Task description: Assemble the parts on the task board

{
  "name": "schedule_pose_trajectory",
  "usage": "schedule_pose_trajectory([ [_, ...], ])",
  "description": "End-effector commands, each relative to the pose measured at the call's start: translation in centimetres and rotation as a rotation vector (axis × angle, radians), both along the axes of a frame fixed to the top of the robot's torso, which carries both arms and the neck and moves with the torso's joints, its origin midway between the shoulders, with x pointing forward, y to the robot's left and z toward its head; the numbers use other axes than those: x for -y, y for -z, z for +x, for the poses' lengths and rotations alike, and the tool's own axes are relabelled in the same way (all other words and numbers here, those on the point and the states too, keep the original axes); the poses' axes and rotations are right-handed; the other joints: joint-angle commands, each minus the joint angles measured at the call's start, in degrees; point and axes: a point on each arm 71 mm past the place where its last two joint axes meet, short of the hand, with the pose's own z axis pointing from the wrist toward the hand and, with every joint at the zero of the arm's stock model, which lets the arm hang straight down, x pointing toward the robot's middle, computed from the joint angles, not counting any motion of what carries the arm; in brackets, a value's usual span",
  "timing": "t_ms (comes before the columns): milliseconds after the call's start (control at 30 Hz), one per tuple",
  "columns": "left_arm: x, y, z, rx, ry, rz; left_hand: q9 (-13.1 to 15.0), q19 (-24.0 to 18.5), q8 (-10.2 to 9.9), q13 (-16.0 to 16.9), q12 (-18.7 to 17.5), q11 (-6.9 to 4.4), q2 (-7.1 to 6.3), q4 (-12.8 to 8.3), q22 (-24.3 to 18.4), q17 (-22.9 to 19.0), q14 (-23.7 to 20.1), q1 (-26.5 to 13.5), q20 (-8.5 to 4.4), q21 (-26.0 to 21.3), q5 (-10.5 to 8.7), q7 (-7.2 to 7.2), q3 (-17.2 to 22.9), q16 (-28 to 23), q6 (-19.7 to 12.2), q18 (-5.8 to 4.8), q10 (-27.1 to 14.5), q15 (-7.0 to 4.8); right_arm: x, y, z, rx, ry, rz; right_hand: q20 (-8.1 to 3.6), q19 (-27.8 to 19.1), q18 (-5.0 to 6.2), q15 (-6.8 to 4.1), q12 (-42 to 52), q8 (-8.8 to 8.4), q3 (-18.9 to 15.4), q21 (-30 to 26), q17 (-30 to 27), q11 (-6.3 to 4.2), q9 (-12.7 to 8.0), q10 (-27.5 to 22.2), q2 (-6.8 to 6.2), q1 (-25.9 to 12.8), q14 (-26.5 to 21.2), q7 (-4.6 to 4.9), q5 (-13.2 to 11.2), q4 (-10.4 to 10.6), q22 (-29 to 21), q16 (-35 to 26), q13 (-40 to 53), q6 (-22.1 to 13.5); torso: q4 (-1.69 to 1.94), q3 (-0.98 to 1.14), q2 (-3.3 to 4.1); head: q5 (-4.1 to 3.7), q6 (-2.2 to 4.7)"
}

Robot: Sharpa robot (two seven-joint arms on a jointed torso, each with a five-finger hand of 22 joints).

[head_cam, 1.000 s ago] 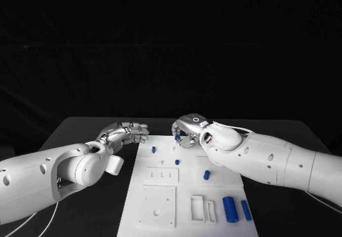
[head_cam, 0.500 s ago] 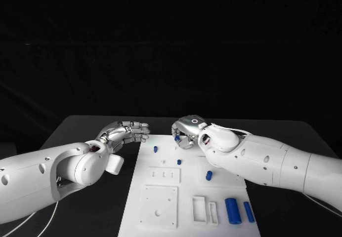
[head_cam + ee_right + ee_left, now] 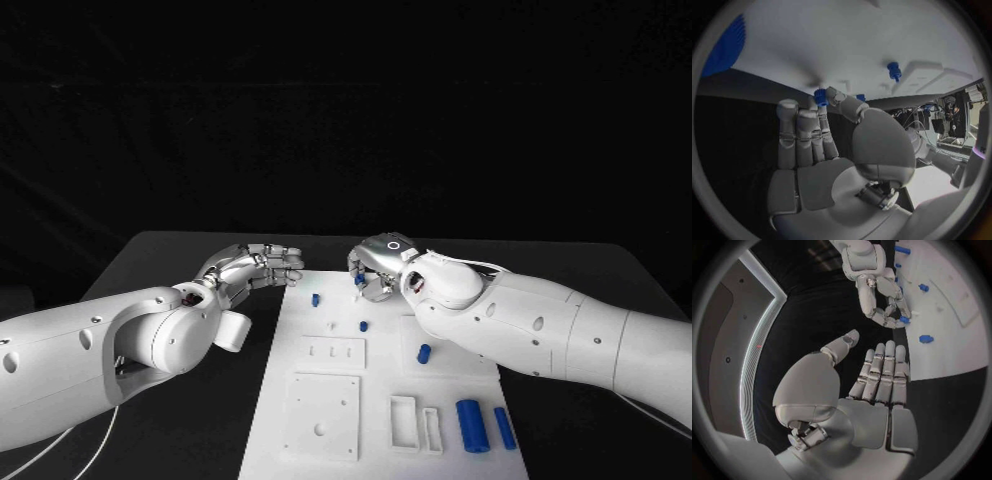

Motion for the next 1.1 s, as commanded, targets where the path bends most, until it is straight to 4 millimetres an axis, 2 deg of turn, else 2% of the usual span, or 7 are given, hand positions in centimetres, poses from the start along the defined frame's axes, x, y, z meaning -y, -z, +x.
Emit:
schedule_pose_trajectory([
  [33, 0.17, -0.29, -0.04, 0.015, 0.015, -0.001, 0.1, -0.3, -0.3, -0.1, -0.3, 0.18, -0.30, -0.1, 1.2, -0.1, -0.5, -0.1, -0.01, 0.3, -0.16, 1.75, 0.3, 0.1, -0.1, 1.16, -0.3, 0.06, 0.25, 0.06, 0.29, 0.006, 0.029, -0.027, -0.47, 0.0, 4.50, -1.38, -0.1, -0.03, 0.4, 0.3, -0.1, -0.93, 0.1, 3.3, -0.09, 0.6, -1.0, -0.12, 0.1, 0.1, 1.3, 0.4, 0.6, 0.4, -0.04, -0.06, 0.05, -0.01, 0.11],
  [400, 0.16, -0.35, -0.02, 0.016, 0.014, -0.001, 0.1, -0.3, -0.3, -0.1, -0.3, 0.18, -0.31, -0.1, 1.2, -0.1, -0.5, -0.1, 0.01, 0.3, -0.17, 1.76, 0.3, 0.1, -0.1, 1.17, -0.3, 0.07, 0.02, 0.13, 0.43, -0.002, 0.027, -0.027, -0.38, -0.2, 4.50, -1.26, -0.4, -0.21, 0.7, 0.4, -0.2, -0.81, 0.3, 3.1, -0.32, 0.5, -1.0, -0.04, 0.1, 0.3, 1.2, 0.3, 0.8, 0.2, -0.03, -0.10, 0.19, 0.14, 0.27],
  [500, 0.17, -0.35, 0.00, 0.016, 0.014, 0.000, 0.1, -0.4, -0.3, -0.1, -0.3, 0.19, -0.32, -0.1, 1.2, -0.1, -0.5, -0.1, 0.01, 0.3, -0.17, 1.77, 0.3, 0.1, -0.1, 1.17, -0.3, 0.08, 0.06, 0.20, 0.50, -0.021, 0.026, -0.018, -0.23, -0.5, 4.50, -0.93, -1.0, -0.70, 1.0, 0.3, -0.5, -0.47, 0.3, 2.2, -0.57, 0.4, -1.2, 0.25, 0.1, 0.4, 1.1, 0.1, 0.8, -0.5, -0.05, -0.12, 0.21, 0.16, 0.24],
  [767, 0.06, -0.34, 0.05, 0.016, 0.011, 0.001, 0.1, -0.4, -0.3, -0.1, -0.3, 0.20, -0.37, -0.1, 1.2, -0.1, -0.5, -0.1, 0.02, 0.3, -0.18, 1.78, 0.3, 0.1, -0.2, 1.17, -0.4, 0.08, 0.34, 0.20, 0.64, -0.037, 0.036, 0.009, 0.51, -0.6, 4.39, 1.56, -2.9, -3.86, 0.1, 0.5, -1.0, 2.08, -1.0, -4.7, -2.18, 0.4, -0.9, 2.51, 0.2, 0.2, 1.0, 0.3, -1.1, -5.5, -0.16, -0.07, 0.22, 0.23, 0.13],
  [933, 0.04, -0.34, 0.06, 0.016, 0.011, 0.001, 0.1, -0.4, -0.3, -0.1, -0.3, 0.20, -0.39, -0.1, 1.2, -0.1, -0.5, -0.1, 0.02, 0.3, -0.19, 1.78, 0.3, 0.1, -0.2, 1.17, -0.4, 0.09, 0.45, 0.10, 0.65, -0.030, 0.038, 0.024, 0.77, -0.7, 4.49, 2.16, -2.8, -4.64, -0.9, 0.5, -1.2, 2.71, -1.5, -6.6, -3.29, 0.2, -0.9, 3.13, 0.3, 0.3, 1.0, 0.4, -2.1, -6.7, -0.14, -0.06, 0.22, 0.24, 0.18],
  [1100, 0.01, -0.34, 0.08, 0.015, 0.009, 0.002, 0.1, -0.4, -0.3, -0.1, -0.3, 0.21, -0.41, -0.1, 1.2, -0.1, -0.5, -0.1, 0.03, 0.3, -0.19, 1.79, 0.3, 0.1, -0.2, 1.18, -0.4, 0.09, 0.42, 0.06, 0.60, -0.029, 0.035, 0.031, 0.92, -0.7, 4.50, 2.50, -2.7, -5.03, -1.6, 0.5, -1.5, 3.04, -1.8, -7.6, -3.87, 0.2, -1.1, 3.41, 0.4, 0.6, 0.9, 0.5, -2.9, -7.3, -0.14, -0.03, 0.27, 0.21, 0.21],
])
